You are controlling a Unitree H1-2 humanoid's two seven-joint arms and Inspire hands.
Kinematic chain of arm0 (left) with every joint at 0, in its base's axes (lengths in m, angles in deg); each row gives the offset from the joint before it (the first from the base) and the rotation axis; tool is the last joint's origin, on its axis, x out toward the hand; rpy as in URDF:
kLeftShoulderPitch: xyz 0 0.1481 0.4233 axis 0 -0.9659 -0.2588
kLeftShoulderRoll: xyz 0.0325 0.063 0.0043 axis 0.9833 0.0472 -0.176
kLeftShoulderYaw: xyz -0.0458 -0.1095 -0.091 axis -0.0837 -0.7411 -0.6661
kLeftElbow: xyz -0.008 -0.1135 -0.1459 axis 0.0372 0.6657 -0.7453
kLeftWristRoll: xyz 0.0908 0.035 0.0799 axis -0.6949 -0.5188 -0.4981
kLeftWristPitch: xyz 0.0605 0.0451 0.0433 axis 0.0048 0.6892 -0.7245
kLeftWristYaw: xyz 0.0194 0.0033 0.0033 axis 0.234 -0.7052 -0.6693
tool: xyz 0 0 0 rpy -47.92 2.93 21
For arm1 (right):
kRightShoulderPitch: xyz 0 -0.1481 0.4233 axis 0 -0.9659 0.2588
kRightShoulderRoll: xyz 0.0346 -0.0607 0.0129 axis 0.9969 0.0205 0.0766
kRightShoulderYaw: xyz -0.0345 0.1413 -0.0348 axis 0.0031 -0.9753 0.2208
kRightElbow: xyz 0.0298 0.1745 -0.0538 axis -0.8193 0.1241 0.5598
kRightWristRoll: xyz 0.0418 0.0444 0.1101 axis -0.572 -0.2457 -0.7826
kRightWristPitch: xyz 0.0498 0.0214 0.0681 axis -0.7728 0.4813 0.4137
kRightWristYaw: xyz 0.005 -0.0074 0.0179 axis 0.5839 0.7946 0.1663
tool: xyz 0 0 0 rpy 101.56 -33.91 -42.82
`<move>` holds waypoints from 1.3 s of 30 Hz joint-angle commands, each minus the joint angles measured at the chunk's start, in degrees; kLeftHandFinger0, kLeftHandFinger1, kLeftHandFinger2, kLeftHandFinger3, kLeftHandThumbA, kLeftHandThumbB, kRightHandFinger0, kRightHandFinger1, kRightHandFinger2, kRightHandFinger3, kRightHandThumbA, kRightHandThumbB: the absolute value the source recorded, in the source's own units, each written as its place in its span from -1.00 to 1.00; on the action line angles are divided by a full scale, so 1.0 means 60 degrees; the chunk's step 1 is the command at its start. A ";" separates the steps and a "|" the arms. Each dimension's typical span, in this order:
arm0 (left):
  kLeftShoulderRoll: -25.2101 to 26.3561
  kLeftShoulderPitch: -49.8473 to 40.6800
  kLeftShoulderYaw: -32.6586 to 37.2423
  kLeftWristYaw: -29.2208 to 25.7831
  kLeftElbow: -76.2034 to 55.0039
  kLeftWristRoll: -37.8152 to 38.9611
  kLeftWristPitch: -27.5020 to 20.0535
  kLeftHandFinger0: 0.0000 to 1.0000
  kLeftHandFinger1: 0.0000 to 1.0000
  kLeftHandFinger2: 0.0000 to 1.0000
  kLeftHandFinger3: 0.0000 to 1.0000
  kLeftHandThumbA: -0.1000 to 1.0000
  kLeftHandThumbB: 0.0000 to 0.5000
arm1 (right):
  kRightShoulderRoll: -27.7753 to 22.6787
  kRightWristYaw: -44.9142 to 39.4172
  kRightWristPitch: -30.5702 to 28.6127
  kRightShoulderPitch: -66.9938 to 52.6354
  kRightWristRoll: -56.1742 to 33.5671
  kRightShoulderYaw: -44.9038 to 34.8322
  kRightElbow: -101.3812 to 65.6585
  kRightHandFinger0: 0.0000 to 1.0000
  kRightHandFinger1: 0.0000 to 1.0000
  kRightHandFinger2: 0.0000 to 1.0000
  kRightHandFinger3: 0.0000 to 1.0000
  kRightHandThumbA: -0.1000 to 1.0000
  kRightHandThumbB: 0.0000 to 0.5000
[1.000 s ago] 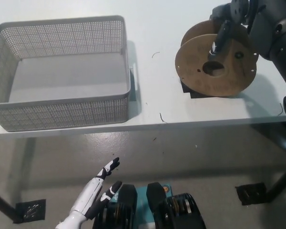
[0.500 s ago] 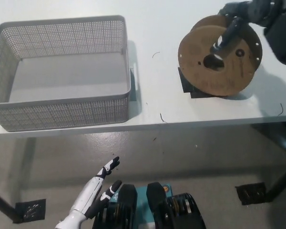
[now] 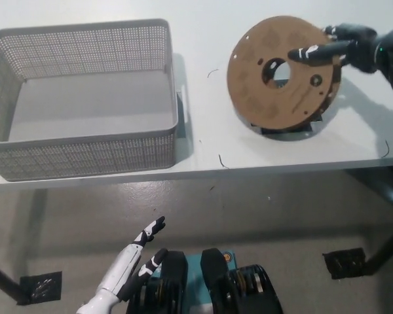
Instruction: Use the right hand to pick up a 3d printing filament and place it into a container on the left side
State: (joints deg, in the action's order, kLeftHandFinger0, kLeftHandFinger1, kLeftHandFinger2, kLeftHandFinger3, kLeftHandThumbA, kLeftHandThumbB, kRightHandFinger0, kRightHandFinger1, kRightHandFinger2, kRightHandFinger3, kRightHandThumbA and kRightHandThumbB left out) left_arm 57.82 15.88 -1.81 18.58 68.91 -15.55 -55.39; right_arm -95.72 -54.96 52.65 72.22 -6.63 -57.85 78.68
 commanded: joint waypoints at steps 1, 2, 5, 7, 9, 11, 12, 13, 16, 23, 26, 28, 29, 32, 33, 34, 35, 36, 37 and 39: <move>0.0072 0.0150 -0.0041 -0.0023 -0.0157 0.0147 -0.0296 1.00 1.00 1.00 1.00 1.00 -0.14 | -0.0185 0.0273 0.0514 0.1196 -0.2854 -0.2200 -0.0143 -1.00 -0.45 0.30 -0.70 -1.00 -0.52; 0.0073 0.0152 -0.0047 -0.0008 -0.0150 0.0175 -0.0289 1.00 1.00 1.00 1.00 1.00 -0.12 | -0.0175 0.0283 0.0460 0.1183 -0.2945 -0.2349 -0.0154 -1.00 -0.43 0.25 -0.38 -1.00 -0.57; 0.0076 0.0176 -0.0036 0.0027 -0.0138 0.0169 -0.0223 1.00 1.00 1.00 1.00 1.00 -0.07 | -0.0181 0.0192 0.0866 0.1196 -0.3851 -0.3628 -0.0121 -1.00 -0.56 0.10 0.70 -1.00 -0.70; 0.0082 0.0174 -0.0014 -0.0019 -0.0136 0.0064 -0.0244 1.00 1.00 1.00 1.00 1.00 -0.08 | -0.0131 0.0238 0.0693 0.1124 -0.4313 -0.4387 -0.0118 -1.00 -0.58 0.06 0.71 -1.00 -0.72; 0.0073 0.0154 -0.0010 -0.0044 -0.0112 0.0063 -0.0320 1.00 1.00 1.00 1.00 1.00 -0.10 | -0.0086 0.0423 0.0924 0.1120 -0.4781 -0.5119 -0.0071 -1.00 -0.64 0.07 0.76 -1.00 -0.70; 0.0067 0.0133 -0.0025 -0.0002 -0.0170 0.0126 -0.0254 1.00 1.00 1.00 1.00 1.00 -0.09 | 0.0015 0.0593 0.0936 0.1151 -0.5146 -0.5755 -0.0085 -1.00 -0.70 0.08 1.00 -1.00 -0.66; 0.0070 0.0130 -0.0028 0.0010 -0.0187 0.0132 -0.0223 1.00 1.00 1.00 1.00 1.00 -0.08 | 0.0042 0.0686 0.0982 0.1176 -0.5210 -0.5946 -0.0081 -1.00 -0.72 0.08 1.00 -1.00 -0.68; 0.0077 0.0146 -0.0036 0.0016 -0.0210 0.0131 -0.0187 1.00 1.00 1.00 1.00 1.00 -0.09 | 0.0077 0.0654 0.1010 0.1226 -0.5271 -0.6154 -0.0086 -1.00 -0.74 0.07 1.00 -1.00 -0.75; 0.0083 0.0155 -0.0032 0.0031 -0.0228 0.0128 -0.0167 1.00 1.00 1.00 1.00 1.00 -0.12 | 0.0183 0.0533 0.1089 0.1316 -0.5662 -0.6822 -0.0104 -1.00 -0.67 0.17 1.00 -1.00 -0.68; 0.0126 0.0230 -0.0039 -0.0055 -0.0146 0.0004 -0.0268 1.00 1.00 1.00 1.00 1.00 -0.13 | 0.0496 0.0849 0.1269 0.1903 -0.5280 -0.6980 -0.0205 -1.00 -0.78 0.19 0.50 -1.00 -0.67; 0.0105 0.0203 -0.0028 -0.0026 -0.0125 0.0053 -0.0278 1.00 1.00 1.00 1.00 1.00 -0.11 | 0.0761 0.0678 0.1112 0.2153 -0.4920 -0.6590 -0.0302 -1.00 -0.84 0.18 1.00 -1.00 -0.78; 0.0087 0.0227 -0.0018 -0.0042 -0.0093 0.0038 -0.0298 1.00 1.00 1.00 1.00 1.00 -0.11 | 0.0933 0.0923 0.1086 0.2370 -0.4826 -0.6421 -0.0352 -1.00 -0.95 0.10 1.00 -1.00 -0.83; 0.0083 0.0236 -0.0009 -0.0044 -0.0106 0.0004 -0.0263 1.00 1.00 1.00 1.00 1.00 -0.11 | 0.1030 0.0941 0.1094 0.2491 -0.4853 -0.6399 -0.0351 -1.00 -0.93 0.17 1.00 -1.00 -0.75; 0.0053 0.0237 0.0006 -0.0059 -0.0096 -0.0023 -0.0238 1.00 1.00 1.00 1.00 1.00 -0.09 | 0.1198 0.0852 0.1004 0.2683 -0.4532 -0.5964 -0.0346 -1.00 -0.68 0.28 0.25 -1.00 -0.65; 0.0056 0.0250 0.0005 -0.0071 -0.0084 -0.0044 -0.0235 1.00 1.00 1.00 1.00 1.00 -0.07 | 0.1235 0.0711 0.0983 0.2730 -0.4424 -0.5792 -0.0331 -1.00 -0.63 0.25 0.32 -1.00 -0.75; 0.0055 0.0271 0.0007 -0.0050 -0.0068 -0.0016 -0.0241 1.00 1.00 1.00 1.00 1.00 -0.06 | 0.1339 0.0530 0.0864 0.2840 -0.4194 -0.5476 -0.0317 -1.00 -0.61 0.13 0.58 -1.00 -0.72; 0.0050 0.0288 0.0012 -0.0034 -0.0079 -0.0011 -0.0216 1.00 1.00 1.00 1.00 1.00 -0.06 | 0.1384 0.0631 0.0951 0.2932 -0.4163 -0.5420 -0.0293 -1.00 -0.58 0.13 0.65 -1.00 -0.65; 0.0068 0.0313 0.0014 -0.0001 -0.0111 -0.0002 -0.0188 1.00 1.00 1.00 1.00 1.00 -0.07 | 0.1503 0.0803 0.0902 0.3056 -0.4187 -0.5336 -0.0268 -1.00 -0.57 0.15 0.99 -1.00 -0.57; 0.0075 0.0321 0.0016 0.0002 -0.0140 -0.0012 -0.0183 1.00 1.00 1.00 1.00 1.00 -0.09 | 0.1569 0.0757 0.0919 0.3128 -0.4169 -0.5214 -0.0237 -1.00 -0.59 0.13 0.99 -1.00 -0.60; 0.0086 0.0346 0.0031 0.0007 -0.0169 -0.0060 -0.0162 1.00 1.00 1.00 1.00 1.00 -0.10 | 0.1663 0.0882 0.0970 0.3250 -0.4112 -0.5010 -0.0189 -1.00 -0.59 0.15 1.00 -1.00 -0.48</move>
State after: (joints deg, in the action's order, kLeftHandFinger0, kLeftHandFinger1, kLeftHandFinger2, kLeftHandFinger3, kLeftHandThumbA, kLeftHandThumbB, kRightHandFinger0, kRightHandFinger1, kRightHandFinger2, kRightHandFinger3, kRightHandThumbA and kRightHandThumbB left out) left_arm 57.82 16.15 -1.81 18.59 69.45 -15.69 -55.39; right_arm -87.19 -49.26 59.35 78.81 -27.93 -91.07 80.31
